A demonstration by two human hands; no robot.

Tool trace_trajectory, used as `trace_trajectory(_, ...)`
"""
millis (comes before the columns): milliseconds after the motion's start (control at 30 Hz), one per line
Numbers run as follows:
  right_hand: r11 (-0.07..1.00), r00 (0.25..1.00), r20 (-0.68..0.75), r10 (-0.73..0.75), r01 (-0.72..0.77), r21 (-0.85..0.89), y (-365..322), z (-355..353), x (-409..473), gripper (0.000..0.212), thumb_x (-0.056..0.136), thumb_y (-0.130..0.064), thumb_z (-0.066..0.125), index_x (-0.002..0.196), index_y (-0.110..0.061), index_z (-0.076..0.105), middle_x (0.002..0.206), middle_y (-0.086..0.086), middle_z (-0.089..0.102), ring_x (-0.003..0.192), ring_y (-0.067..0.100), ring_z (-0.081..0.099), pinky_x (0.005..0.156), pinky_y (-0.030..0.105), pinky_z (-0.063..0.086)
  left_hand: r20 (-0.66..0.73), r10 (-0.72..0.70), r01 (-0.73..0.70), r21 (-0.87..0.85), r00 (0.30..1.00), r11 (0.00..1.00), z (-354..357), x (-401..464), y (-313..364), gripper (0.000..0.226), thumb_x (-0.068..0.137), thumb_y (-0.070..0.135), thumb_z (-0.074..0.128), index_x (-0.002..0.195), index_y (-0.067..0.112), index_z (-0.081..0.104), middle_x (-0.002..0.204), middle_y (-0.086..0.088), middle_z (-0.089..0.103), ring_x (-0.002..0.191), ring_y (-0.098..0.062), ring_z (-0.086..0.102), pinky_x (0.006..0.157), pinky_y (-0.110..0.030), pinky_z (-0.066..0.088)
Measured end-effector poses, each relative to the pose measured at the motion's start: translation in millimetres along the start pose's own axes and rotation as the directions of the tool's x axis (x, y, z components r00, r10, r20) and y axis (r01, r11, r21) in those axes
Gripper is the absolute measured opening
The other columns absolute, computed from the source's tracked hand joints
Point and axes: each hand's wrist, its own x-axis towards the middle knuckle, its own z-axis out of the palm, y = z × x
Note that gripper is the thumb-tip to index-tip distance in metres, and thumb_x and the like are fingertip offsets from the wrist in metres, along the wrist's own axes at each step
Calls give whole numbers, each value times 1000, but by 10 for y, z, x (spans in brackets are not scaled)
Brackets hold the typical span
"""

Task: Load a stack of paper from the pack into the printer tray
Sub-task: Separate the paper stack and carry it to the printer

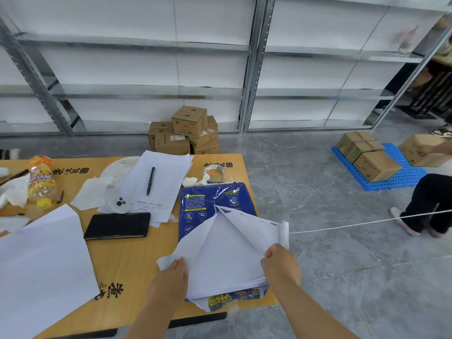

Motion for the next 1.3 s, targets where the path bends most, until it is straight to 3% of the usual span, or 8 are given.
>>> trace_trajectory(233,989,999,32,35,-39,143,-20,75,28,14,83,-5,51,77,-17,48,72,-2,50,59,9,45,47,22,37,-12,-20,20,-56,1000,998,23,13,-1,64,96,29,48,150,16,14,153,4,33,122,-11,55,100,-28,48)
trace_trajectory(367,887,963,236,131,-220,406,7,125,189,26,92,-8,51,118,-8,56,102,6,60,96,21,62,89,29,55,-38,-58,52,-136,998,989,17,6,13,54,99,30,39,148,20,18,148,6,40,119,-11,57,97,-26,49)
trace_trajectory(467,844,954,279,114,-241,478,43,79,232,26,81,5,60,105,-3,54,80,3,53,73,21,60,66,32,61,-41,-83,74,-173,996,982,13,-4,3,51,101,30,34,148,19,18,147,5,41,119,-10,57,98,-25,49)
trace_trajectory(600,778,838,531,125,-415,471,154,-97,135,15,80,17,54,87,4,55,87,18,60,64,26,60,35,23,50,-51,-118,102,-245,992,964,21,-35,17,41,101,27,29,141,17,33,143,3,44,118,-13,56,96,-25,48)
trace_trajectory(733,790,754,651,91,-453,414,251,-231,69,27,82,21,49,106,10,58,83,21,62,58,27,63,36,19,48,-187,-292,210,-363,938,908,-4,-88,54,26,98,31,32,91,18,53,95,-1,56,81,-17,58,72,-30,52)
trace_trajectory(900,793,732,677,72,-453,406,248,-213,125,26,84,20,46,104,6,54,79,20,64,48,22,67,37,20,49,187,-442,460,-588,878,666,0,-129,111,35,96,36,39,98,7,58,95,-11,66,80,-25,60,77,-31,51)
trace_trajectory(1067,806,714,698,46,-440,396,271,-255,105,21,85,18,46,98,3,55,79,20,66,51,21,68,39,20,50,469,-461,564,-821,753,88,-97,-160,129,18,87,5,59,75,-1,47,76,-19,58,61,-34,63,49,-34,60)
trace_trajectory(1300,856,684,729,22,-389,339,367,-359,52,21,84,17,46,97,4,57,84,18,69,53,23,71,42,24,53,489,-401,505,-860,775,-72,-135,-405,291,9,88,-5,55,97,-3,53,81,-14,56,62,-22,55,29,-18,46)
